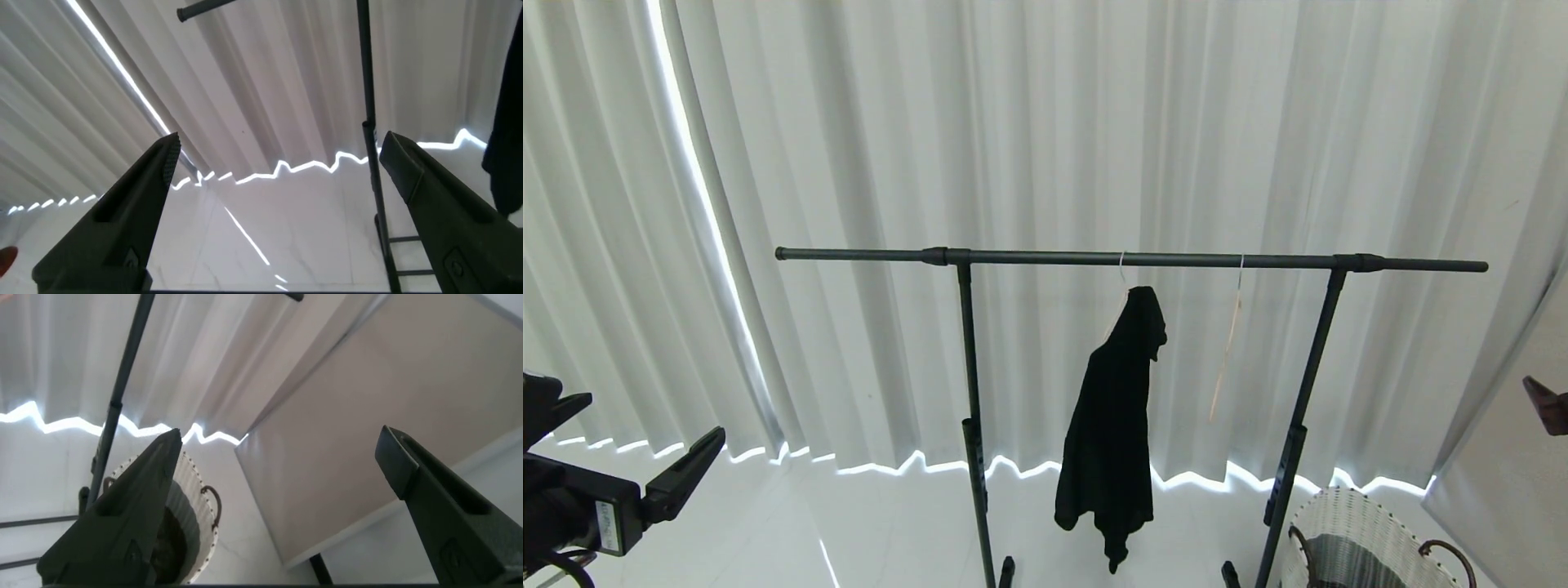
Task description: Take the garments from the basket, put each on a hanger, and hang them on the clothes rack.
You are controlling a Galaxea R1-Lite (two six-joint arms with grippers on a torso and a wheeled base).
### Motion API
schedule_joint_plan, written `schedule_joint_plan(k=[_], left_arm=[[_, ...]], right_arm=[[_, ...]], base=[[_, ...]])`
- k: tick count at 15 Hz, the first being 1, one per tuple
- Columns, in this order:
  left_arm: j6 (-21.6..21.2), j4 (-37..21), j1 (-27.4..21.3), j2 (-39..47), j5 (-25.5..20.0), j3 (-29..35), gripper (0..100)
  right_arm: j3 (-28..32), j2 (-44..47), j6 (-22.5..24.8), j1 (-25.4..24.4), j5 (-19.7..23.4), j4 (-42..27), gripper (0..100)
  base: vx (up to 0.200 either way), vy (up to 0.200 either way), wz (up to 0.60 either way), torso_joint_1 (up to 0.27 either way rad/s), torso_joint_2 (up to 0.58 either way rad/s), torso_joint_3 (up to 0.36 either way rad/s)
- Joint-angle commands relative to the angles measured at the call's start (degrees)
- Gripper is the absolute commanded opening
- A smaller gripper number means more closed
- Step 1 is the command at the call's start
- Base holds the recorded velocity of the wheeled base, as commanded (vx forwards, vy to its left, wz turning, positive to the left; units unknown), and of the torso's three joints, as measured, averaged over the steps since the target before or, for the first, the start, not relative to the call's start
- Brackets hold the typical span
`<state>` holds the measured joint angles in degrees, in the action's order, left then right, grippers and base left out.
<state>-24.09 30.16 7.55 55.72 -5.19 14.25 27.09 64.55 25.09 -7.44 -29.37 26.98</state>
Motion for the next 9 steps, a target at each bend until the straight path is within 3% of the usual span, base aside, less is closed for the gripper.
schedule_joint_plan(k=[1, 9], left_arm=[[0.0, 0.1, 0.0, -0.6, 0.0, -0.6, 100], [-0.2, 0.0, 0.0, -1.3, 0.1, -2.1, 100]], right_arm=[[0.0, 0.1, 0.0, 0.0, 0.0, 0.0, 100], [0.0, 0.5, 0.1, 0.0, 0.0, 0.0, 100]], base=[[0.000, 0.000, 0.00, -0.193, 0.40, 0.207], [0.000, 0.000, 0.00, -0.245, 0.53, 0.286]])
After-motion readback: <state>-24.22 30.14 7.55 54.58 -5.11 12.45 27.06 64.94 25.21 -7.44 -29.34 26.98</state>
